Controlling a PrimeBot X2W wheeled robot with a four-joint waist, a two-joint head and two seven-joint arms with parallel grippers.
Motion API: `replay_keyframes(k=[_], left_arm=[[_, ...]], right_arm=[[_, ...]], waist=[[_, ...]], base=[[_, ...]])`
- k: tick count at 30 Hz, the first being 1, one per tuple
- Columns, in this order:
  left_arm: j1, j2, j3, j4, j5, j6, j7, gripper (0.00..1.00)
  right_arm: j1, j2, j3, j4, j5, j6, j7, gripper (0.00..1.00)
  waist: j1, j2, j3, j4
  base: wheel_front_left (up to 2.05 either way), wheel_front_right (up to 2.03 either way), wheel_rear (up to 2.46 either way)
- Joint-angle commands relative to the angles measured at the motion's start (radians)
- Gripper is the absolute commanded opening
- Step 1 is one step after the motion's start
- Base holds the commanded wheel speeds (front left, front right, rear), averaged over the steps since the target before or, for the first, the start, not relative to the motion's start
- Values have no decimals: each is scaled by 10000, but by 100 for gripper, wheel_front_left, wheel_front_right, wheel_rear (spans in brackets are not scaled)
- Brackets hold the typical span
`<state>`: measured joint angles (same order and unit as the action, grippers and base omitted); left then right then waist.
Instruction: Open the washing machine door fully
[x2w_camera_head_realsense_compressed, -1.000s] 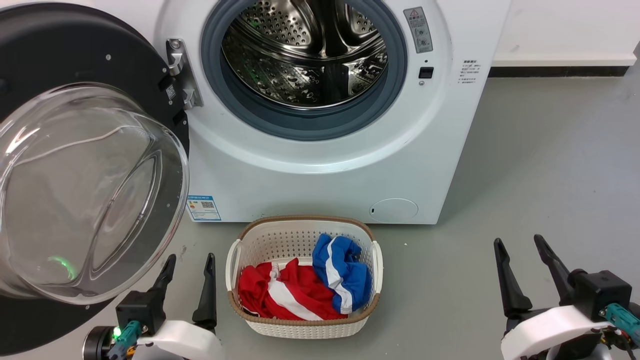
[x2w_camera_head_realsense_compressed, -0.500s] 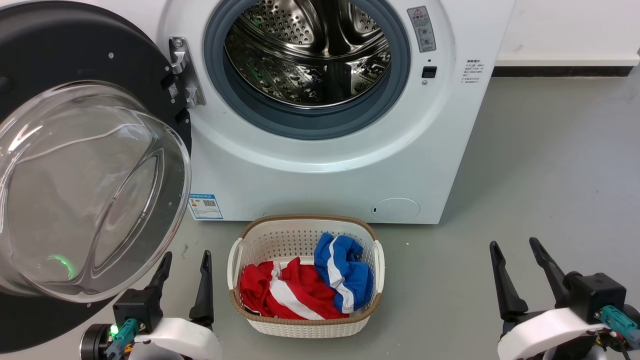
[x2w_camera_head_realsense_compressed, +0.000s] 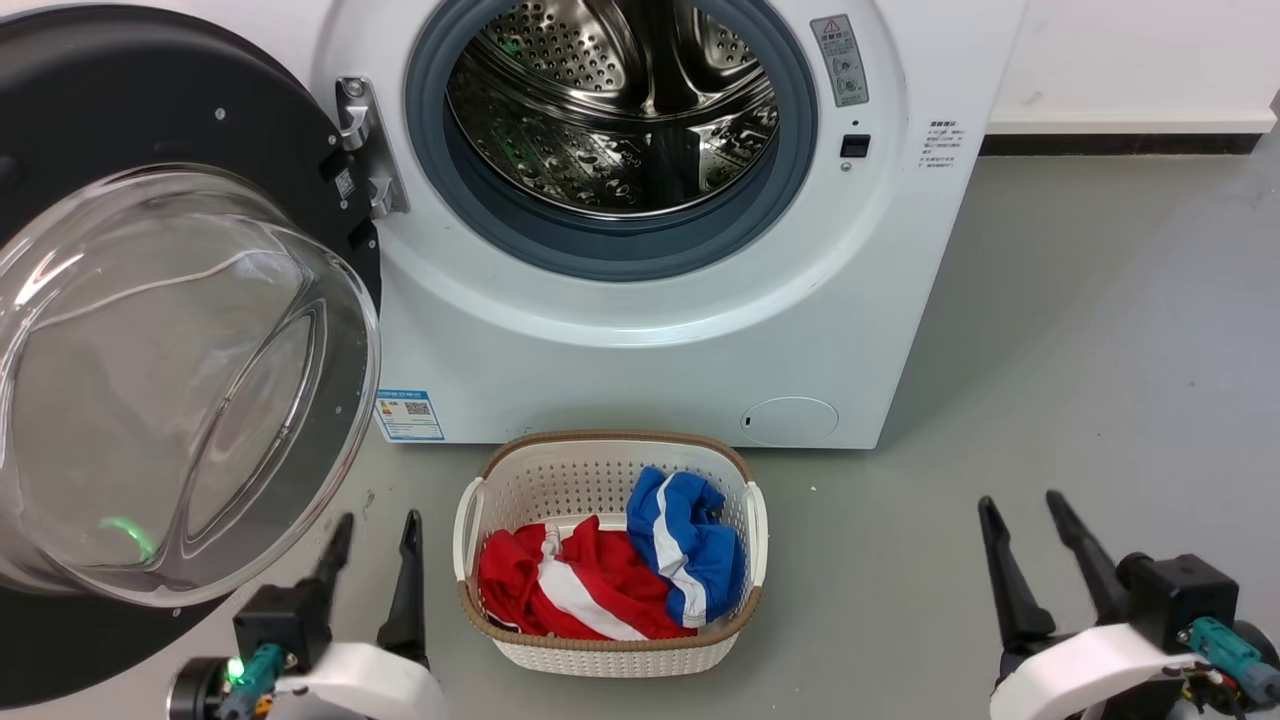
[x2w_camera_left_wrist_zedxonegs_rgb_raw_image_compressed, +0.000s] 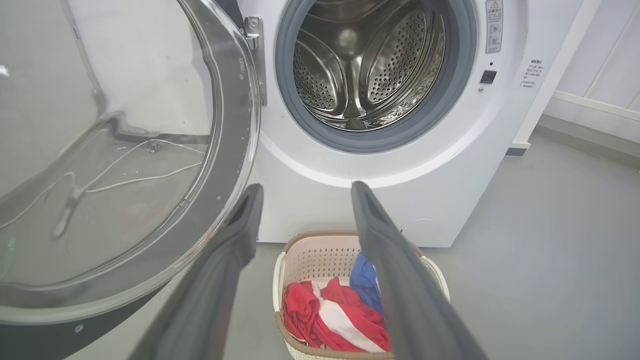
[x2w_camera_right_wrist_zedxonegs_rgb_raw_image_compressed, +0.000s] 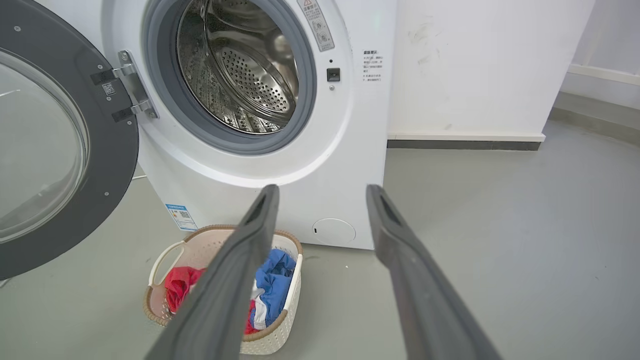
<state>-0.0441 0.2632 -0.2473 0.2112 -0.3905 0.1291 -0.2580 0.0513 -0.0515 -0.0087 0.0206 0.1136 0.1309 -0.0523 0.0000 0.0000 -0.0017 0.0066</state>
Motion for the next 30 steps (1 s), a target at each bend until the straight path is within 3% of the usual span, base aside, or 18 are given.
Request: replay_keyframes(k=[1, 3, 30], left_arm=[[7, -11, 2, 16, -15, -7, 8, 0], [136, -100, -49, 190, -37, -6, 26, 0], [-174, -769, 1192, 235, -4104, -882, 1263, 0]], right_arm=[[3, 0, 6, 22, 13, 0, -3, 0], [61, 0, 17, 214, 25, 0, 1, 0], [-517, -182, -105, 861, 5237, 0, 362, 0]], waist=[[0, 0, 0, 0], [0, 0, 0, 0], [0, 0, 10, -15]], base=[[0, 0, 0], [0, 0, 0], [0, 0, 0]])
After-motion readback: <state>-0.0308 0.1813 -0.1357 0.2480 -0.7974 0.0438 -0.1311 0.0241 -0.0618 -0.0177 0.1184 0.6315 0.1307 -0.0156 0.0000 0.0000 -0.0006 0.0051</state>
